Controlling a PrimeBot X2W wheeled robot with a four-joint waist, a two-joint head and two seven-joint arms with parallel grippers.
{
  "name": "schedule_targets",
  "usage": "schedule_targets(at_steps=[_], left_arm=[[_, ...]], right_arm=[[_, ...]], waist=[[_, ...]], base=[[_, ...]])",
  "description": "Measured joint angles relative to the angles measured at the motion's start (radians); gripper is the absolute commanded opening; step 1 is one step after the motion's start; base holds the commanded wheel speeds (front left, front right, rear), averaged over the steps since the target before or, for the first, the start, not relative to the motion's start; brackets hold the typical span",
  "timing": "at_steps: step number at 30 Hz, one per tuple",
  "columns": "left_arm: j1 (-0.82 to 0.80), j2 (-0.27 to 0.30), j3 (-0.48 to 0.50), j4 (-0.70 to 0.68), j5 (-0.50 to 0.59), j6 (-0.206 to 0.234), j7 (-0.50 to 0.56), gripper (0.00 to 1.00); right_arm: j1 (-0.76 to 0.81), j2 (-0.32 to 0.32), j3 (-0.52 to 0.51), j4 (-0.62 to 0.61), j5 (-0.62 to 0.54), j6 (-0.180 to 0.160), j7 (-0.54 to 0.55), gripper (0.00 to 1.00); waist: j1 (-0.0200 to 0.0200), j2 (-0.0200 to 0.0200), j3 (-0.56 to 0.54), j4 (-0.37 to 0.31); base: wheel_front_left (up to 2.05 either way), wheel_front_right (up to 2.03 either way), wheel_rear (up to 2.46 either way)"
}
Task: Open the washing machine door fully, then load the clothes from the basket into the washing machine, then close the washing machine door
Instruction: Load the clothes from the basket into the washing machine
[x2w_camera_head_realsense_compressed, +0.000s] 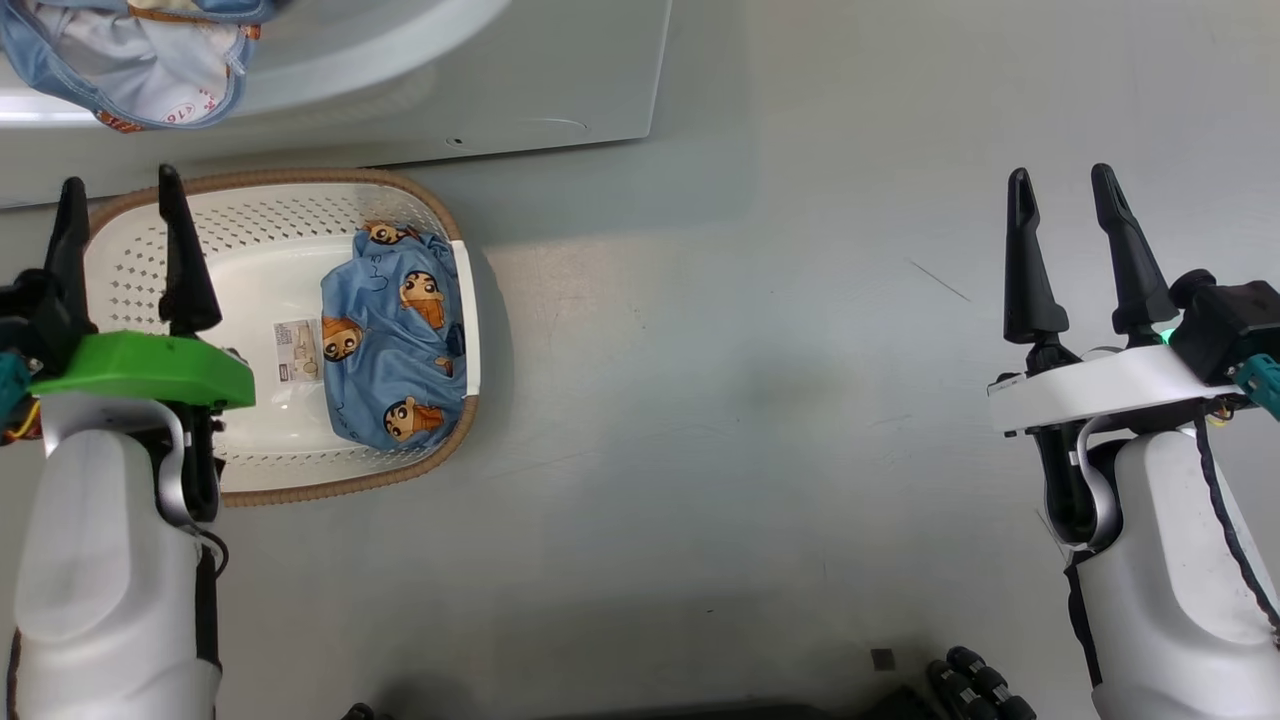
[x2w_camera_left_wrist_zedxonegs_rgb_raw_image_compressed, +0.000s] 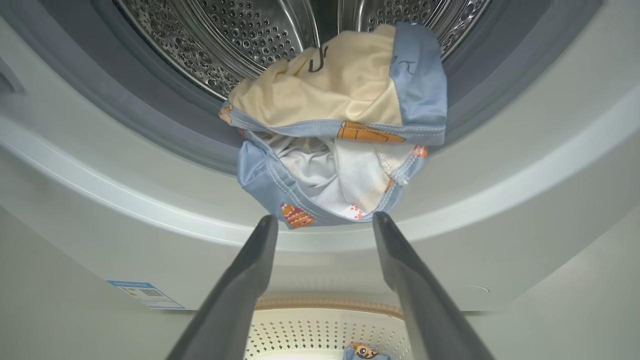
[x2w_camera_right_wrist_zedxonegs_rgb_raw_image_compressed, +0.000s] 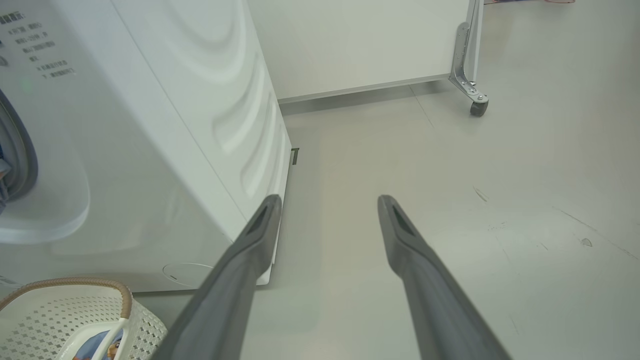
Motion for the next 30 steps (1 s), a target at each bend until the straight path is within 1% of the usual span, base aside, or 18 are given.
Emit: schedule_targets(at_steps=[4,7,15,21,23,30], left_arm=[[-0.045,0.007,0.000,0.020,-0.001,0.000,0.010,1.00],[-0.080,0.029,-0.001,0.030,0.001,0.000,0.034,1.00],[-0.174,0.063,0.007,0.098,0.003,0.001,0.131,1.00],[-0.218,0.071,0.025,0.157,-0.003,0.020,0.203,1.00],[-0.229,0.075,0.031,0.168,-0.006,0.032,0.212,1.00],[-0.289,0.081,0.054,0.210,-0.048,0.036,0.267,1.00]], right_arm=[[0.000,0.000,0.005,0.005,0.001,0.000,0.000,1.00],[0.000,0.000,0.012,0.006,0.005,0.000,0.000,1.00],[0.000,0.000,0.018,0.010,0.009,0.000,0.000,1.00],[0.000,0.000,0.020,0.012,0.017,0.000,0.000,1.00],[0.000,0.000,0.020,0.012,0.018,0.000,0.000,1.00],[0.000,0.001,0.024,0.010,0.028,0.000,0.000,1.00]], waist=[[0.0000,0.0000,-0.004,-0.005],[0.0000,0.0000,-0.006,-0.009],[0.0000,0.0000,-0.009,-0.020],[0.0000,0.0000,-0.009,-0.030],[0.0000,0.0000,-0.007,-0.032],[0.0000,0.0000,0.012,-0.040]], base=[[0.00,0.00,0.00],[0.00,0.00,0.00],[0.00,0.00,0.00],[0.00,0.00,0.00],[0.00,0.00,0.00],[0.00,0.00,0.00]])
